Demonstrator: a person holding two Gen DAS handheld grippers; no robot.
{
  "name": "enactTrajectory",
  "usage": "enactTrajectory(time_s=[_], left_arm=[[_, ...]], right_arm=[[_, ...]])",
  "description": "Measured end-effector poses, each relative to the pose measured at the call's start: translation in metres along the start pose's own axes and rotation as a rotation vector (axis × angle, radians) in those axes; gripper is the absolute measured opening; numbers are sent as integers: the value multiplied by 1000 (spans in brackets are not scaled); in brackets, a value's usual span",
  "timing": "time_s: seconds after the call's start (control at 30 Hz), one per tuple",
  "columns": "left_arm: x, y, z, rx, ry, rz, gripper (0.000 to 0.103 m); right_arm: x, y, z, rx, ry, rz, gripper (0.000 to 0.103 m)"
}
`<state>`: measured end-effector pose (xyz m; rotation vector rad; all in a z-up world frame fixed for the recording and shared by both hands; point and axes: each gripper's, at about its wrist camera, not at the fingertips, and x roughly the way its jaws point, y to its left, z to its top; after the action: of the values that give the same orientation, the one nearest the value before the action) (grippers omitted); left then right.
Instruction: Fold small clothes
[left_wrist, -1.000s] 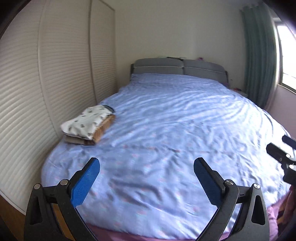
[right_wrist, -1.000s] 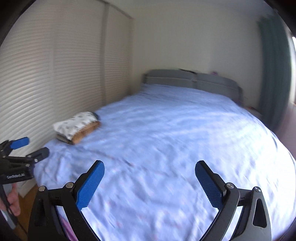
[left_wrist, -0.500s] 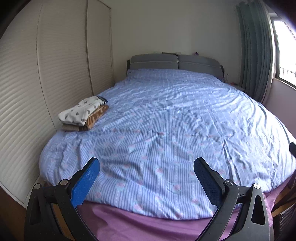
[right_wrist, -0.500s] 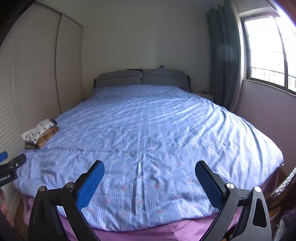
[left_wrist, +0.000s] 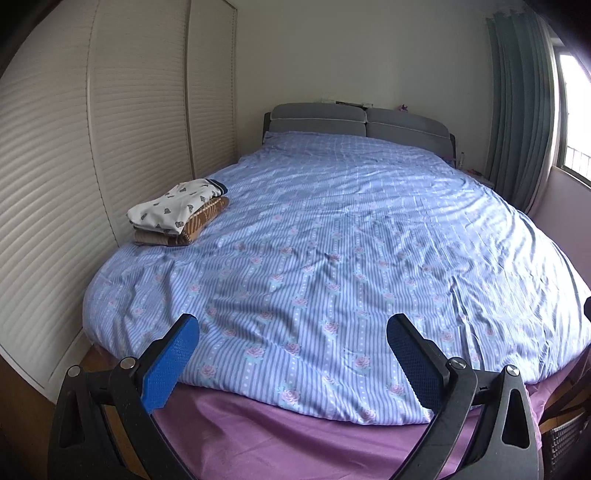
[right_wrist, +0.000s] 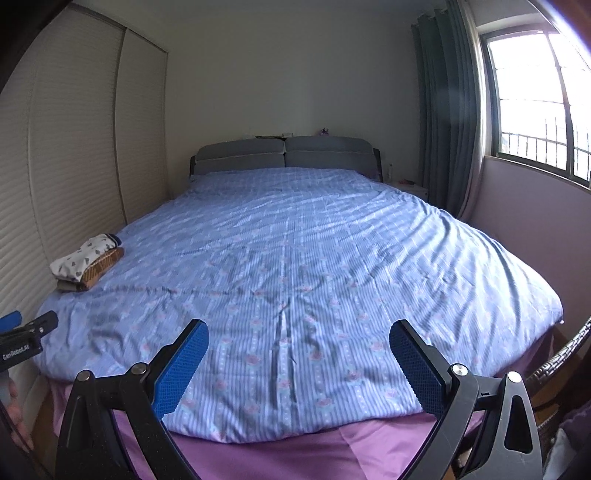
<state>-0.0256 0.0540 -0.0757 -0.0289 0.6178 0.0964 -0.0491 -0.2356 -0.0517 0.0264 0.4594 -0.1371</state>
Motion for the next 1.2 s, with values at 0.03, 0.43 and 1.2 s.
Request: enactTrajectory(time_s=[0.03,0.43,1.2], left_arm=[[0,-1,0,9,1,0,103],[2,-2,3,23,5,-17,103],[6,-2,3,25,19,-20,103]], right_arm=[[-1,0,1,3,-1,2,99],[2,2,-1,2,10,6,99],[6,3,-1,4,16,15,99]])
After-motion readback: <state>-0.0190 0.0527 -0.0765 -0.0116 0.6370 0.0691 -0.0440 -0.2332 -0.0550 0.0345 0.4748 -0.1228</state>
